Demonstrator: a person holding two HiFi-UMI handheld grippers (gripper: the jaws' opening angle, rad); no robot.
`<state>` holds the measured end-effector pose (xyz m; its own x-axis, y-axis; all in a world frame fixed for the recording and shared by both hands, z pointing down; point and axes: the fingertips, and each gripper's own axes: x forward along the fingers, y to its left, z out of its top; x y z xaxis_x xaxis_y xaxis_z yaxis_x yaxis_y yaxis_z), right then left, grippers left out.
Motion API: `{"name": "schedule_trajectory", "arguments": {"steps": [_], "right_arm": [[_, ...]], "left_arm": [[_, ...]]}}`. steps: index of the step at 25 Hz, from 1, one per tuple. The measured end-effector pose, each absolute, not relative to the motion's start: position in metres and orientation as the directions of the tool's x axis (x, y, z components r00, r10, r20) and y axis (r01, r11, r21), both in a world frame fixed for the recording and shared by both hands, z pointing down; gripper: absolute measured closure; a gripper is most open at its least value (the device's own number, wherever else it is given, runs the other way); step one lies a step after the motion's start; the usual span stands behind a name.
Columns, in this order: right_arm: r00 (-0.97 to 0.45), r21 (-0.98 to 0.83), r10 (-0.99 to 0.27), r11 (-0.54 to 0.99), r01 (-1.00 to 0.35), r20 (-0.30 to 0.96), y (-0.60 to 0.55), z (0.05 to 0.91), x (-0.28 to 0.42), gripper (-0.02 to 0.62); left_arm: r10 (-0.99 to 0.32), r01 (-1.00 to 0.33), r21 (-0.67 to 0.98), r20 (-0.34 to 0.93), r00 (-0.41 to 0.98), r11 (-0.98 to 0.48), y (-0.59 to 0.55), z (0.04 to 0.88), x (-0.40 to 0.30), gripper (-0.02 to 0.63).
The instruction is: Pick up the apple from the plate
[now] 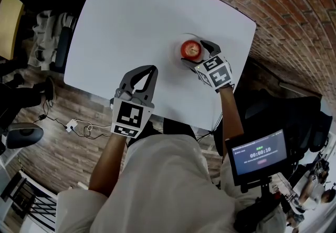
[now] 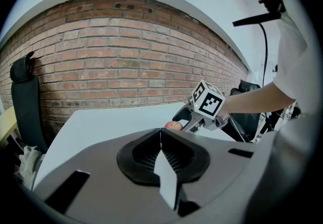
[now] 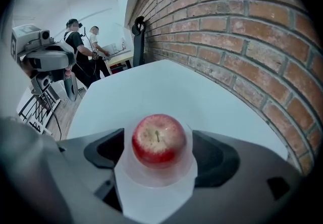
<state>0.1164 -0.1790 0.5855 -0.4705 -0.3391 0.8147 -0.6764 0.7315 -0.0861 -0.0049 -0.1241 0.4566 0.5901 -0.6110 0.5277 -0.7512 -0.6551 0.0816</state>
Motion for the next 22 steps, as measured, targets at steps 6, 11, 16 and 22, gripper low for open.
{"name": "schedule_trajectory", "arguments": {"steps": [6, 11, 16, 22], "right_arm": [[-0.456, -0.082, -0.346, 0.718, -0.692, 0.820, -0.181, 0.593, 0.119, 0.195], [-0.446, -0.080, -0.337, 0.719, -0.691, 0.829, -0.180, 0.597, 0.120, 0.195], [-0.451, -0.103, -0.324, 0.709, -0.698, 0.832, -0.178, 0.602, 0.119, 0.195], [-0.433, -0.098, -0.328, 0.693, -0.714, 0.840, -0.178, 0.605, 0.120, 0.195]], "left_arm": [[-0.607, -0.750, 0.081, 0.535, 0.588, -0.656, -0.124, 0.460, -0.007, 0.600], [-0.605, -0.748, 0.079, 0.535, 0.589, -0.659, -0.125, 0.460, -0.006, 0.600], [-0.603, -0.748, 0.082, 0.538, 0.589, -0.658, -0.125, 0.462, -0.008, 0.600], [-0.601, -0.750, 0.084, 0.542, 0.587, -0.657, -0.126, 0.464, -0.011, 0.600]]}}
